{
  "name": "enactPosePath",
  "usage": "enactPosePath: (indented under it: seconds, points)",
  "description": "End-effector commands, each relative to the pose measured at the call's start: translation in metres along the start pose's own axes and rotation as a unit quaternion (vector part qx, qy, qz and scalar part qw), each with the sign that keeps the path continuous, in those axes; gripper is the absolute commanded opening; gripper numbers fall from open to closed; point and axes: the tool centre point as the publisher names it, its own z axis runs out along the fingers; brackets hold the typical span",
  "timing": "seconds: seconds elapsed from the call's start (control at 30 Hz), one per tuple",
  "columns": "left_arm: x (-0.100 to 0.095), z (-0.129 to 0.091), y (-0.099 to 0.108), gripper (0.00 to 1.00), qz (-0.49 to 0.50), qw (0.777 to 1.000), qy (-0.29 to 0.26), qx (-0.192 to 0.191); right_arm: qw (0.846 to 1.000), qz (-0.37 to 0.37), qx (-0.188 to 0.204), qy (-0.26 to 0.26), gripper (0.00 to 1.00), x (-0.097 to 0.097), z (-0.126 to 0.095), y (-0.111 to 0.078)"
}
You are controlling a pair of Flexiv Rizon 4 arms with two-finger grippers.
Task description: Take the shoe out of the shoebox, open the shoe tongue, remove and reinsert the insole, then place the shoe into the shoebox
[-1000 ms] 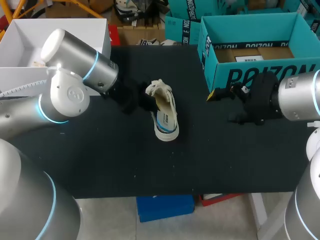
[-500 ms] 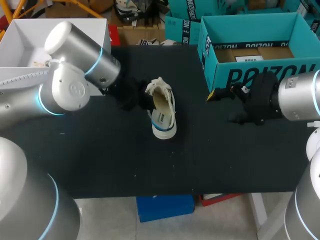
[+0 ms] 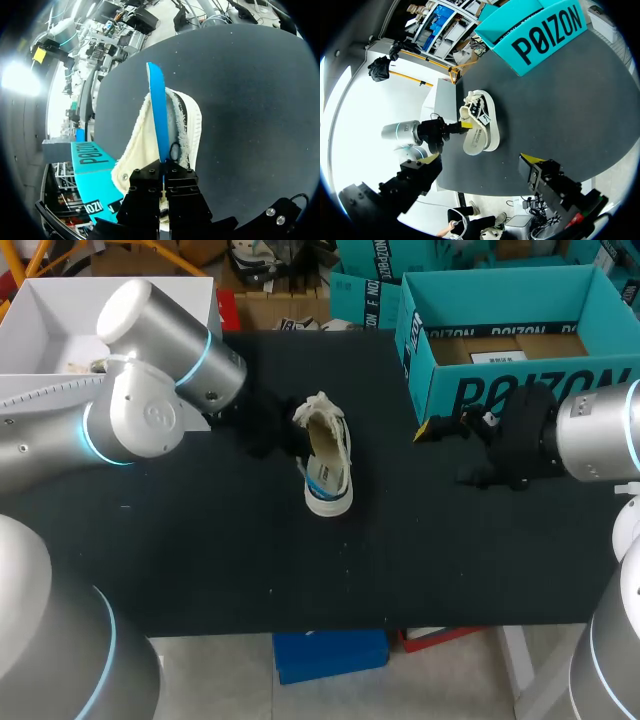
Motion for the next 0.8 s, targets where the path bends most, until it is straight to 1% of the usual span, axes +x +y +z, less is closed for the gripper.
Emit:
enactPosePath:
  seconds: [0.03, 0.07, 0.1, 0.17, 0.2, 0.27, 0.4, 0.53, 0.67, 0.7, 0.77, 0.8]
  points:
    - [-0.002, 0.001, 0.000, 0.25, 0.001, 1.000, -0.020, 0.003, 1.000, 0.000, -0.001, -0.002, 1.00, 0.002, 0.002, 0.000]
    - [-0.004, 0.001, -0.003, 0.41, 0.001, 1.000, -0.026, 0.006, 1.000, 0.000, -0.001, -0.002, 1.00, 0.002, 0.002, 0.000]
    - [-0.006, 0.000, -0.005, 0.49, 0.002, 0.999, -0.032, 0.008, 1.000, 0.000, -0.001, -0.002, 1.00, 0.002, 0.002, 0.000]
    - [-0.010, -0.001, -0.011, 0.77, 0.003, 0.999, -0.042, 0.014, 1.000, 0.000, -0.001, -0.002, 1.00, 0.002, 0.002, 0.000]
    - [-0.012, -0.002, -0.014, 0.86, 0.003, 0.999, -0.047, 0.018, 1.000, 0.000, -0.001, -0.002, 1.00, 0.002, 0.002, 0.000]
    - [-0.017, -0.003, -0.020, 0.90, 0.004, 0.998, -0.058, 0.025, 1.000, 0.000, -0.001, -0.002, 1.00, 0.002, 0.002, 0.000]
    - [-0.023, -0.005, -0.034, 0.90, 0.003, 0.996, -0.076, 0.044, 1.000, 0.000, -0.001, -0.002, 1.00, 0.002, 0.002, 0.000]
    - [-0.026, -0.006, -0.049, 0.86, 0.003, 0.994, -0.085, 0.066, 1.000, 0.000, -0.001, -0.002, 1.00, 0.002, 0.002, 0.000]
    - [-0.026, -0.006, -0.062, 0.79, 0.004, 0.993, -0.085, 0.084, 1.000, 0.000, -0.001, -0.002, 1.00, 0.002, 0.002, 0.000]
    - [-0.025, -0.005, -0.064, 0.71, 0.004, 0.993, -0.084, 0.087, 1.000, 0.000, -0.001, -0.002, 1.00, 0.002, 0.002, 0.000]
    - [-0.024, -0.005, -0.067, 0.47, 0.002, 0.992, -0.082, 0.093, 1.000, 0.000, -0.001, -0.002, 1.00, 0.002, 0.002, 0.000]
    - [-0.023, -0.005, -0.069, 0.42, 0.002, 0.992, -0.080, 0.095, 1.000, 0.000, -0.001, -0.002, 1.00, 0.002, 0.002, 0.000]
